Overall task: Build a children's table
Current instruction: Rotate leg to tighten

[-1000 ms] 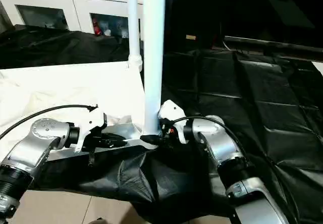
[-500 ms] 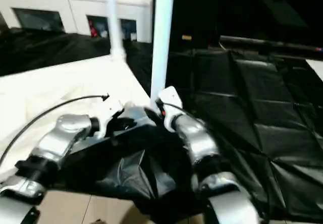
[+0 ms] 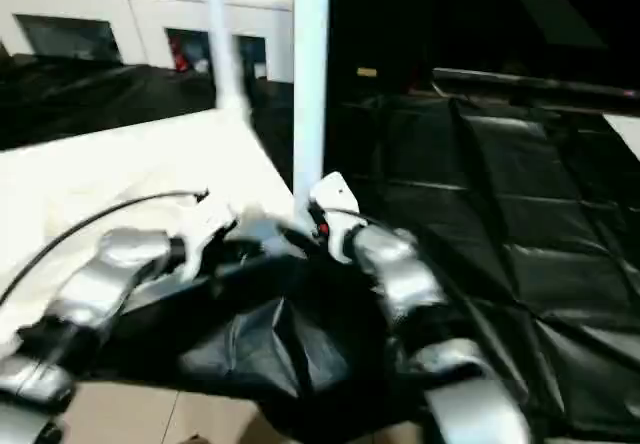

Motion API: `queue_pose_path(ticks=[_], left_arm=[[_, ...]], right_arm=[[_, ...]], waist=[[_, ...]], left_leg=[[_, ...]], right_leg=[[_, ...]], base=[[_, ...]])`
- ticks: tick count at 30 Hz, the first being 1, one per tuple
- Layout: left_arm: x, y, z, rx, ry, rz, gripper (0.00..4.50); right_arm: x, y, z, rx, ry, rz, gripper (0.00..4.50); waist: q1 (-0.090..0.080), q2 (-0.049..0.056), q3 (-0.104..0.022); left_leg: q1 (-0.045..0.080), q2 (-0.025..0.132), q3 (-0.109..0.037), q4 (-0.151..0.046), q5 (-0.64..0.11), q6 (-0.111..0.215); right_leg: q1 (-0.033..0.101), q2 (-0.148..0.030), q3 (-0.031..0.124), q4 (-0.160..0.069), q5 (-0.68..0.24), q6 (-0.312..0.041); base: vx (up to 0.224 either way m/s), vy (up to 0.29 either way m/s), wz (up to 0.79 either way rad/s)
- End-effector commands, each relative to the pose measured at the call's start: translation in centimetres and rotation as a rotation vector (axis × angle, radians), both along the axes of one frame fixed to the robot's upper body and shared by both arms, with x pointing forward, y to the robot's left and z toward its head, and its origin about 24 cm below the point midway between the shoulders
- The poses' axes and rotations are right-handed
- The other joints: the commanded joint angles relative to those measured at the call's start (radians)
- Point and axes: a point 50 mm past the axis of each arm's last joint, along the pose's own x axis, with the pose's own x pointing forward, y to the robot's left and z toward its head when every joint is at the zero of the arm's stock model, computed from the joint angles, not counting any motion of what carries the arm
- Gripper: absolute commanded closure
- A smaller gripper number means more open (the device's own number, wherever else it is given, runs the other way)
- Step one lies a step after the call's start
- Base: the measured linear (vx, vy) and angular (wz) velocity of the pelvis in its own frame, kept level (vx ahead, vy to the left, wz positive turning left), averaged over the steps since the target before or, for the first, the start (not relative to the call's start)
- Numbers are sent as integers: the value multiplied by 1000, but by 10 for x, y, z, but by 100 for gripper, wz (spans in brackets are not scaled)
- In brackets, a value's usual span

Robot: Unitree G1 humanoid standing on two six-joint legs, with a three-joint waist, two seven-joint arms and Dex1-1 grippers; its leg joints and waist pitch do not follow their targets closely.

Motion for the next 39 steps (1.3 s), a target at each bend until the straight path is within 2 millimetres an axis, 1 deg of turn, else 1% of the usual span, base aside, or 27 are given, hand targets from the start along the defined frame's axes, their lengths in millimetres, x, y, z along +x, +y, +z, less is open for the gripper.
queue_pose_path(ticks=[1,4,7,8,10,11,12,13,14,16,17,18,19,20,23,27,28,29,30,31,32,34,35,36,37,38,39], left_arm=[[-8,-12,7,-78,-16,-136,450],[-11,-5,8,-72,0,-175,450],[-14,5,9,-59,19,-189,450],[-14,5,10,-58,20,-190,450],[-14,7,11,-57,23,-191,450],[-13,8,12,-58,25,-190,450],[-13,8,12,-57,25,-190,450],[-13,9,13,-57,25,-191,450],[-13,9,13,-55,25,-192,450],[-13,10,13,-55,25,-194,450],[-13,10,13,-54,21,-190,450],[-13,10,13,-56,20,-186,450],[-13,10,13,-57,20,-186,450],[-14,10,13,-60,21,-184,450],[-15,11,13,-64,22,-178,450],[-15,9,11,-61,20,-164,450],[-15,9,11,-61,19,-163,450],[-14,8,11,-57,17,-155,450],[-9,6,11,-46,4,-116,450],[-2,1,11,-42,-17,-66,450],[2,-3,11,-42,-30,-31,450],[4,-5,11,-42,-38,-11,450],[10,-13,11,-43,-56,30,450],[11,-15,11,-42,-60,39,450],[13,-18,11,-40,-65,53,450],[15,-24,11,-44,-70,69,450],[17,-30,10,-47,-73,80,450]], right_arm=[[-5,-3,6,4,0,95,75],[-11,-10,7,1,25,171,75],[-18,-18,7,-35,52,256,75],[-19,-19,7,-40,55,264,75],[-19,-21,8,-38,57,267,100],[-19,-21,7,-40,59,270,100],[-19,-21,7,-46,61,275,111],[-19,-21,7,-52,62,283,120],[-20,-21,6,-60,63,291,120],[-21,-21,6,-64,64,298,141],[-21,-20,6,-63,64,300,148],[-21,-18,7,-47,65,303,163],[-21,-18,7,-45,65,304,170],[-21,-17,7,-38,67,309,170],[-21,-14,6,-41,69,319,179],[-20,-12,4,-19,75,289,180],[-20,-12,4,-18,75,288,181],[-19,-12,3,-7,78,272,181],[-15,-10,1,4,73,198,181],[-7,-7,-3,14,62,74,181],[-3,-5,-5,27,61,-8,181],[0,-4,-6,36,63,-56,182],[5,2,-7,66,67,-160,182],[6,3,-7,72,71,-181,182],[7,5,-8,83,78,-215,182],[10,9,-9,92,79,-282,182],[11,13,-10,101,84,-333,182]], waist=[[1,-1,-59],[4,0,-58],[10,2,-57],[10,0,-57],[10,0,-57],[10,0,-58],[10,-5,-58],[11,-2,-58],[10,-4,-59],[11,-4,-60],[10,-12,-59],[12,-8,-59],[12,-7,-59],[13,-21,-57],[14,-14,-56],[14,-16,-56],[14,-20,-56],[15,-18,-56],[14,-18,-56],[12,-14,-53],[11,-15,-54],[6,-9,-55],[-1,-4,-55],[-2,-6,-55],[-3,-3,-57],[-1,7,-58],[-5,0,-57]], left_leg=[[1,30,-4,-66,-178,53],[4,31,-3,-66,-187,53],[4,31,-3,-67,-203,49],[2,31,-4,-68,-200,46],[3,30,-3,-67,-201,44],[3,30,-4,-67,-201,41],[3,30,-3,-67,-201,41],[3,30,-4,-67,-194,41],[2,31,-4,-67,-191,42],[2,30,-4,-66,-178,45],[1,30,-3,-66,-173,48],[1,30,-4,-66,-169,49],[1,30,-3,-65,-169,50],[-2,29,-4,-66,-167,53],[2,31,-4,-68,-176,45],[1,31,-4,-67,-172,44],[1,30,-3,-67,-171,44],[2,30,-4,-67,-172,43],[2,31,-4,-68,-172,39],[4,29,-4,-69,-183,32],[4,29,-4,-69,-188,26],[6,29,-8,-71,-194,-1],[6,29,-8,-72,-208,-8],[9,29,-6,-71,-214,-8],[7,28,-8,-71,-210,-10],[6,27,-10,-70,-206,-11],[7,27,-6,-70,-200,-11]], right_leg=[[56,-74,61,-73,-207,-176],[53,-72,61,-74,-223,-179],[53,-72,60,-77,-249,-170],[54,-73,60,-76,-251,-170],[52,-73,60,-77,-259,-170],[52,-74,60,-79,-268,-169],[52,-74,60,-79,-270,-168],[52,-74,60,-77,-266,-170],[52,-74,60,-77,-260,-170],[53,-73,60,-74,-240,-174],[53,-72,59,-73,-233,-176],[53,-74,59,-72,-233,-177],[53,-74,60,-73,-233,-176],[55,-75,59,-71,-253,-169],[51,-76,60,-76,-279,-158],[52,-76,60,-74,-259,-164],[51,-75,60,-75,-261,-164],[51,-76,60,-74,-265,-164],[50,-77,61,-74,-264,-165],[48,-76,61,-78,-280,-164],[48,-77,60,-79,-292,-163],[49,-78,60,-78,-303,-160],[49,-76,60,-80,-294,-159],[46,-75,61,-81,-289,-161],[51,-77,61,-78,-273,-165],[53,-77,61,-77,-263,-167],[49,-75,62,-79,-247,-169]], base=[[0,0,0],[0,0,0],[0,0,0],[0,0,0],[0,0,0],[0,0,0],[0,0,0],[0,0,0],[0,0,0],[0,0,0],[0,0,0],[0,0,0],[0,0,0],[0,0,0],[0,0,0],[0,0,0],[0,0,0],[0,0,0],[0,0,0],[0,0,0],[0,0,0],[0,0,0],[0,0,0],[0,0,0],[0,0,0],[0,0,0],[0,0,0]])
